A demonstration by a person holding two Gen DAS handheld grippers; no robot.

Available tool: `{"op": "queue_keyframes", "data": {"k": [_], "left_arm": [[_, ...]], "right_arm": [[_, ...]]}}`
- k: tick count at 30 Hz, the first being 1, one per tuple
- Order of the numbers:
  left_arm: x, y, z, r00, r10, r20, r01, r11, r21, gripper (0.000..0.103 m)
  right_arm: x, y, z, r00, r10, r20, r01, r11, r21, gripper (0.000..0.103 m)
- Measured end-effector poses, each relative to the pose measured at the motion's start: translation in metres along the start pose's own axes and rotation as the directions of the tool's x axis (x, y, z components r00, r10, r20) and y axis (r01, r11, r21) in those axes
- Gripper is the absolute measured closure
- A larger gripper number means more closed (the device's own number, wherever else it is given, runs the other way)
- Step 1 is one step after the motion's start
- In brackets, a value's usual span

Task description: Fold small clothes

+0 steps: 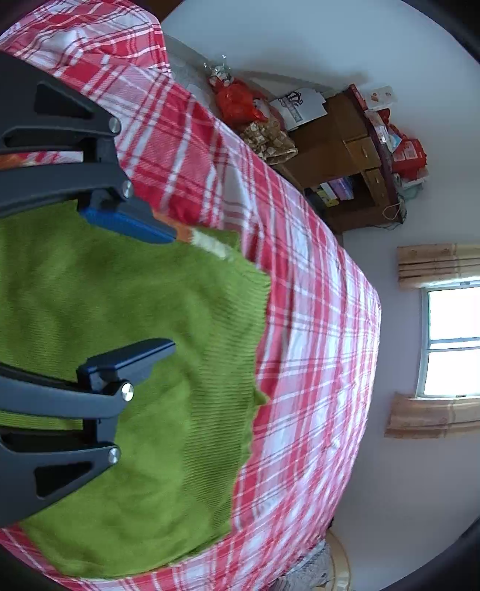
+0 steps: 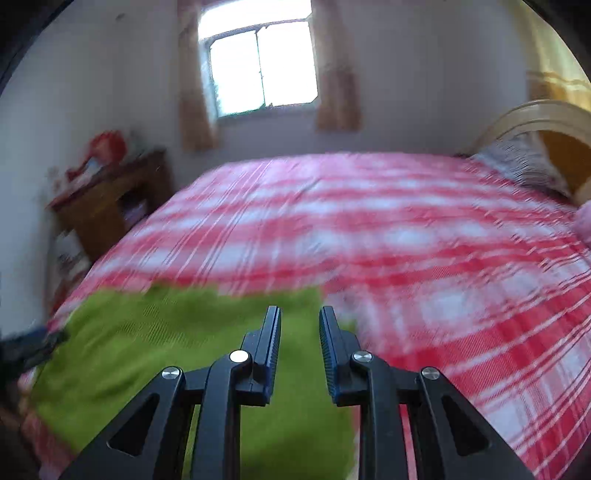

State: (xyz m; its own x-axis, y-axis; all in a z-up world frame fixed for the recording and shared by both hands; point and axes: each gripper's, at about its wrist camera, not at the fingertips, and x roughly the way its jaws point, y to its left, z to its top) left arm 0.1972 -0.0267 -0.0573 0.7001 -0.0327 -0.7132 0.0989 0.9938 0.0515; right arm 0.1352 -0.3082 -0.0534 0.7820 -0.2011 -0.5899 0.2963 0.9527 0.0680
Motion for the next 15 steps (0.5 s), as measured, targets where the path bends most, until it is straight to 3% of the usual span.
{"op": "queue_keyframes", "data": {"k": [7, 11, 15], "left_arm": [[-0.013, -0.003, -0.037, 0.997, 0.081, 0.009, -0.081, 0.995, 0.065, 0.047], [-0.011, 0.001, -0.045, 0.993, 0.117, 0.002, -0.117, 0.990, 0.077, 0.047], [-0.010, 0.002, -0.048, 0.990, 0.139, 0.004, -0.139, 0.987, 0.082, 0.047]], "right_arm": [[-0.006, 0.009, -0.060, 0.991, 0.055, -0.118, -0.061, 0.997, -0.043, 0.081], [0.005, 0.004, -0.083, 0.983, 0.032, -0.179, -0.041, 0.998, -0.052, 0.081], [0.003, 0.000, -0.095, 0.988, 0.044, -0.150, -0.051, 0.998, -0.044, 0.081]]}}
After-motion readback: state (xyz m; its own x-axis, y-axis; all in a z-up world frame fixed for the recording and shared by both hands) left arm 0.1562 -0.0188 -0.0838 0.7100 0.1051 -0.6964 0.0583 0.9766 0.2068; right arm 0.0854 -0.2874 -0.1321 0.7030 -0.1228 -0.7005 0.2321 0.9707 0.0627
